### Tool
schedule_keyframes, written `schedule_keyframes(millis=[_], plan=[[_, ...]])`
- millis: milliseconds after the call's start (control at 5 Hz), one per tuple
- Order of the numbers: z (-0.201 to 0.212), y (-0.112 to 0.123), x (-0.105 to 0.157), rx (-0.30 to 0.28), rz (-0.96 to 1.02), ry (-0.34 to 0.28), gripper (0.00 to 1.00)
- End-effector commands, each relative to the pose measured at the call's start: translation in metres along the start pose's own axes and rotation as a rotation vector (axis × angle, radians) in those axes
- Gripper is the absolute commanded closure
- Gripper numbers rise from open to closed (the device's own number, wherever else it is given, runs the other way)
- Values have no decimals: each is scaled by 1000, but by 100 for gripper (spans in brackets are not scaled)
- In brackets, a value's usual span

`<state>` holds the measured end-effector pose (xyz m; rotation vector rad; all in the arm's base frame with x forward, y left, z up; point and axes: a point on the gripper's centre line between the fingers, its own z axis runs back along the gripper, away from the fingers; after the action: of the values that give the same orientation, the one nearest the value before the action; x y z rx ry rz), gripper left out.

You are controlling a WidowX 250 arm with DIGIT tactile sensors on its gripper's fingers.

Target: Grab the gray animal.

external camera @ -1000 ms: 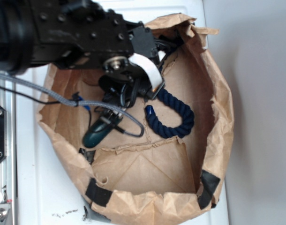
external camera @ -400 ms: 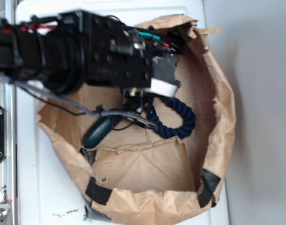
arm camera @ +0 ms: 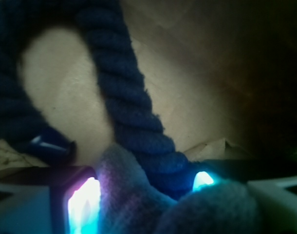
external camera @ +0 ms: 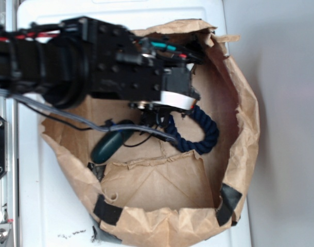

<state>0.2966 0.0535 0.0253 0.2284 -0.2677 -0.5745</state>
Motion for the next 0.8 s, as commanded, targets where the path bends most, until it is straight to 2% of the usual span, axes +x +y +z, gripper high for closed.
schedule_keyframes(millis=[0,200,400,600], plan=[[52,-2,-16,-78,-37,-53,100],[104,-10,-16,-138,6,-42,100],[138,-10,-8,-218,28,-17,100],[163,-10,-9,-259,27,-18,100]])
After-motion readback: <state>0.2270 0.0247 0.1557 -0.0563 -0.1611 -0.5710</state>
